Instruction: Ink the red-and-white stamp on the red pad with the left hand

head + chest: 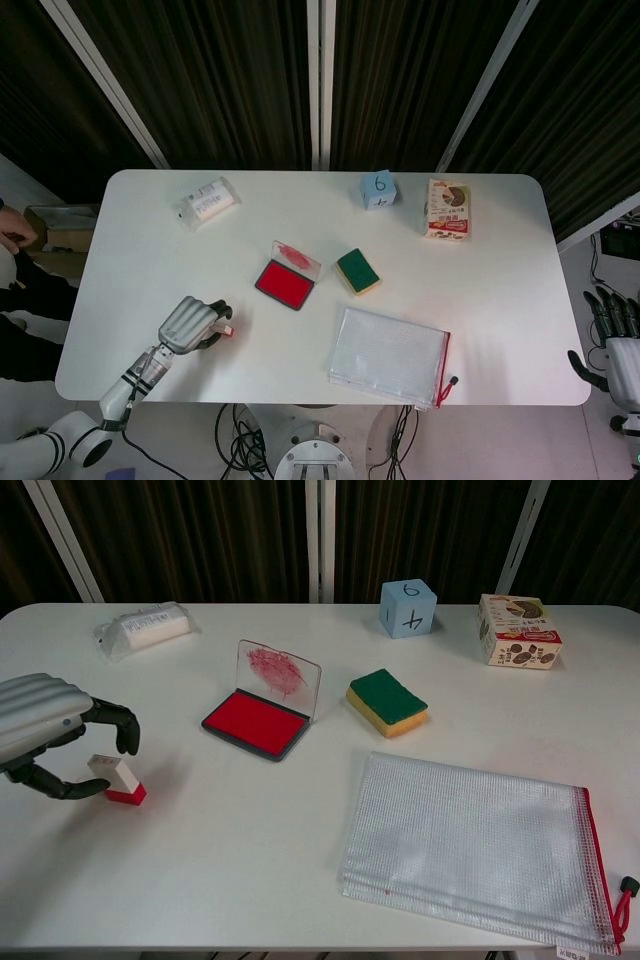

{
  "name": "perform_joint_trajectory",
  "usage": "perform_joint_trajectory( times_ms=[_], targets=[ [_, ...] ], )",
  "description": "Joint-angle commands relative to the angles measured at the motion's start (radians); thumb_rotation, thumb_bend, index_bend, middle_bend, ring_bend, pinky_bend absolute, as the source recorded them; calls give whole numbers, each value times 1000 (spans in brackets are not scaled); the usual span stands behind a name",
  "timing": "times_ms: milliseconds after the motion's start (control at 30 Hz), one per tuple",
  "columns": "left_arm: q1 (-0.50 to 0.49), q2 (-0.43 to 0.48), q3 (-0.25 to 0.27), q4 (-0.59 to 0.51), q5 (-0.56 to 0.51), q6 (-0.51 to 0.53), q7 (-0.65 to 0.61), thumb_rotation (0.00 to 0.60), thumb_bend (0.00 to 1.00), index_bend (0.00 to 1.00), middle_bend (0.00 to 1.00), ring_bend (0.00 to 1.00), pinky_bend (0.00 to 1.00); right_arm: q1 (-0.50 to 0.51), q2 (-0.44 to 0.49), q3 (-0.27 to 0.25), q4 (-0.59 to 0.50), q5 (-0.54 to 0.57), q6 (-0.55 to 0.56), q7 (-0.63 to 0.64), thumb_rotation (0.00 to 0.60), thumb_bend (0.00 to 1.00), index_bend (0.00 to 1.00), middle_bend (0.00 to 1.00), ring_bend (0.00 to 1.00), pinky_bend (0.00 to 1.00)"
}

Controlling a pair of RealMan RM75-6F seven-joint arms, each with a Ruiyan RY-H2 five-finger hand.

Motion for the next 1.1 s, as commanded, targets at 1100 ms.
perform_joint_trajectory(
  times_ms=[1100],
  targets=[
    [-31, -17, 30, 20, -43, -10, -59, 600, 370, 548, 560, 964, 972, 5, -4, 0, 1, 11, -21, -8, 600, 206, 0, 0, 0, 0]
  ],
)
